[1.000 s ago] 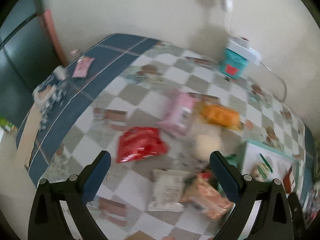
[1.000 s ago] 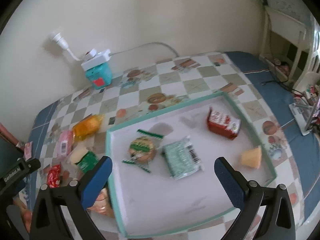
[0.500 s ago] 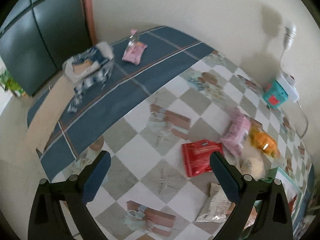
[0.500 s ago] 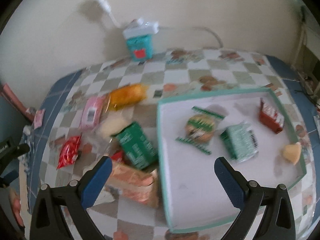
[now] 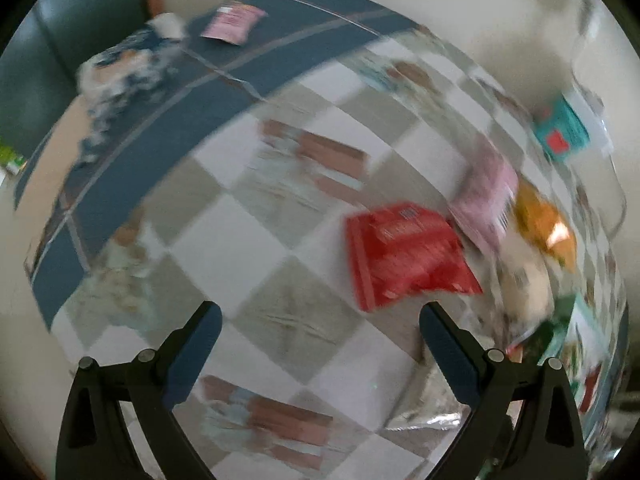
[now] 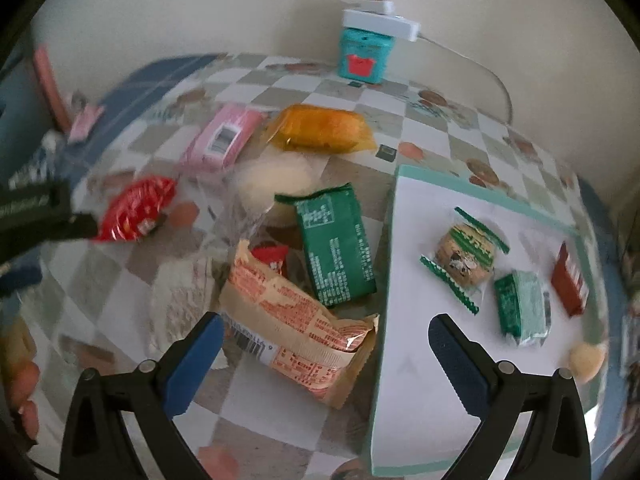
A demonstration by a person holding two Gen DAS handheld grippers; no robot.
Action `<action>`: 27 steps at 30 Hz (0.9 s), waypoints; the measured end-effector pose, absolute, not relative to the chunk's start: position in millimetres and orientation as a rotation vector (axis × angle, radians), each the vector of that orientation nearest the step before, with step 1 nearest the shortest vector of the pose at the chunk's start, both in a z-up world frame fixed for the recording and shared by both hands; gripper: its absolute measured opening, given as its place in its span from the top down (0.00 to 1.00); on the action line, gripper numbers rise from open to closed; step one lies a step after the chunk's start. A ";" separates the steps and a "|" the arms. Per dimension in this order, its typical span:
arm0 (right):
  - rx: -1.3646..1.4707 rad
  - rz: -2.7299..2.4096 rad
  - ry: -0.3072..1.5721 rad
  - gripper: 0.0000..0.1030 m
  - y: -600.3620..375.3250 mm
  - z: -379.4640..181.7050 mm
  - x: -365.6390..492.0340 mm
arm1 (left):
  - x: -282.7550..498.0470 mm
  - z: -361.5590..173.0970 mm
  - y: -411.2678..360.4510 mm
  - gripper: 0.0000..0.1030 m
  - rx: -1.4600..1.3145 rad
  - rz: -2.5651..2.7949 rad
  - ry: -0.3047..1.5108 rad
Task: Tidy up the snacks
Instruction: 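Move both open tools back toward the remaining snacks, then grasp the orange-printed wafer bag with the right gripper while the left gripper grasps the white bread bag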
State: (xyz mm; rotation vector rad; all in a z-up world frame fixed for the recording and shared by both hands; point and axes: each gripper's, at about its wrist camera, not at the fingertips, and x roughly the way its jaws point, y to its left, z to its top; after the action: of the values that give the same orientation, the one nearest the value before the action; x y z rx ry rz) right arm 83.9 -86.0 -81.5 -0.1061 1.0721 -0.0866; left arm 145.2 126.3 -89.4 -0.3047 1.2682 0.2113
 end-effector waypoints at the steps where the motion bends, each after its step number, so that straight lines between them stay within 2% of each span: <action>1: -0.133 -0.077 1.069 0.00 -82.9 -82.9 83.8 | 146.9 -93.8 118.5 0.04 -0.282 0.194 1.287; 13: -0.217 0.003 1.075 0.01 -61.6 -92.6 86.8 | 150.8 -109.6 111.4 0.04 -0.263 0.163 1.380; 16: -0.193 0.022 1.107 0.08 -62.3 -97.1 86.7 | 151.5 -112.0 111.9 0.04 -0.261 0.149 1.393; 18: -0.140 0.051 1.129 0.19 -65.1 -97.0 86.5 | 149.7 -114.5 111.7 0.04 -0.246 0.145 1.394; 19: -0.093 0.080 1.143 0.21 -67.4 -96.0 86.2 | 150.3 -114.8 109.7 0.04 -0.238 0.146 1.394; 27: -0.080 0.112 1.176 0.27 -64.8 -102.7 87.1 | 153.3 -110.9 97.6 0.04 -0.203 0.111 1.399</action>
State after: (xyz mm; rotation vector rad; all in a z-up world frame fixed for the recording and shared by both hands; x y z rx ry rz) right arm 87.1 -64.8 -102.7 -0.0797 1.1762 0.1124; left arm 153.3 97.6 -110.9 -0.2029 1.3990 0.1113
